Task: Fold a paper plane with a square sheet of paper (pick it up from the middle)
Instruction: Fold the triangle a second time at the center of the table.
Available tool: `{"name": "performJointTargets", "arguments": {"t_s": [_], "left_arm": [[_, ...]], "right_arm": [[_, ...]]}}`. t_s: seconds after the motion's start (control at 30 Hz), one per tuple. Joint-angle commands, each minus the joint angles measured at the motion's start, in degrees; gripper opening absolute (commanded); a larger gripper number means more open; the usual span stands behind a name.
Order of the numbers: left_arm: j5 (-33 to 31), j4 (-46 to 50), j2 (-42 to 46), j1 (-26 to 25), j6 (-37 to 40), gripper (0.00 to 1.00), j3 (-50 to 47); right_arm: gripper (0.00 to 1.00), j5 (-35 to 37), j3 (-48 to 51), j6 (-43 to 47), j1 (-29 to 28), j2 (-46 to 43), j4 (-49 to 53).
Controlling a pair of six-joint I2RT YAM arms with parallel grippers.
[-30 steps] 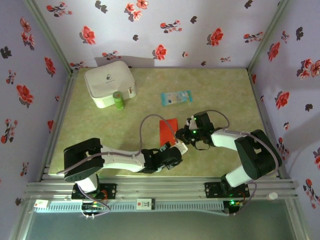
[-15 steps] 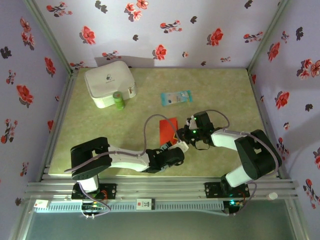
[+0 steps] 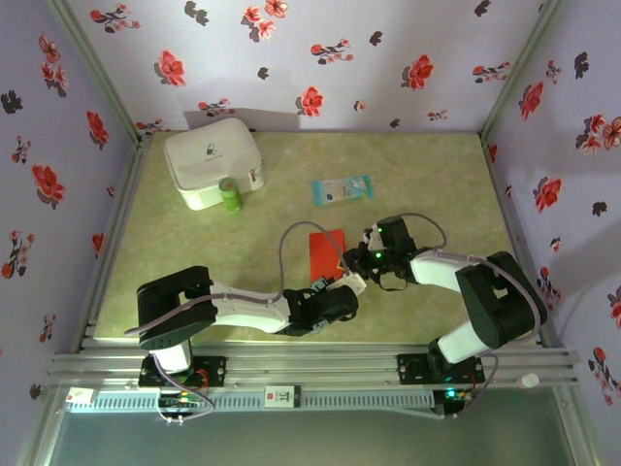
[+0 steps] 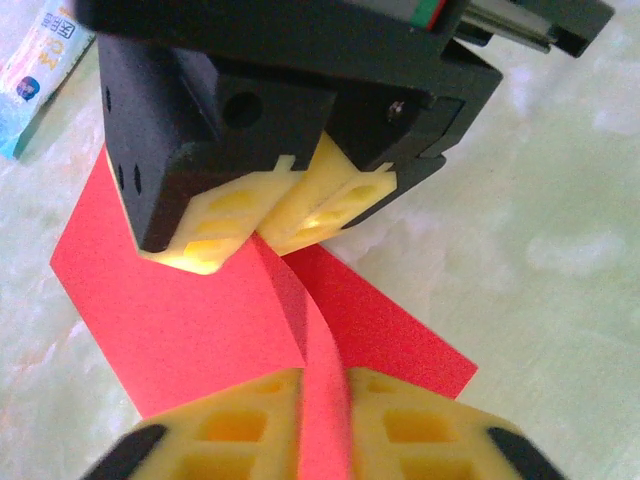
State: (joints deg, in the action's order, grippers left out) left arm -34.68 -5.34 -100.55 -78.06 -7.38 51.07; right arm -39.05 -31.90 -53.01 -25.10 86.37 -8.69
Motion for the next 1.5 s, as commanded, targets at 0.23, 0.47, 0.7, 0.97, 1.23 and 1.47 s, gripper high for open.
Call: {"name": "performJointTargets", "arguments": {"t_s": [0.23,0.47,0.7,0.97,1.23,1.47], "left_arm": [[1.9,-0.6,1.9,1.1,-1.9,0.03,0.1],[12.4,-4.1,6.5,5.3,-5.4,0.0,-4.0],[24.2,-9.0,9.8,10.6,-10.1,0.0,-8.9],[33.4,-12.7,11.1,15.5,-14.1,0.0,-12.0],[38.4,-15.8,10.6,18.9,-17.6,0.0,-12.9],[39.5,-16.1,10.6,20.2,-19.4,0.0,-13.0]], "right_arm": [[0.18,-0.1,-1.0,-0.2,0.7,-0.9,1.1],[0.23,1.6,-0.1,-0.2,2.0,-2.5,2.1],[0.29,2.4,0.3,-0.2,2.6,-3.2,2.4],[0.33,7.2,2.4,0.1,3.0,-8.6,5.1],[0.14,7.2,7.3,-0.7,1.4,-13.8,4.8],[0.01,9.7,7.2,-1.3,-5.5,-12.7,4.7]]}}
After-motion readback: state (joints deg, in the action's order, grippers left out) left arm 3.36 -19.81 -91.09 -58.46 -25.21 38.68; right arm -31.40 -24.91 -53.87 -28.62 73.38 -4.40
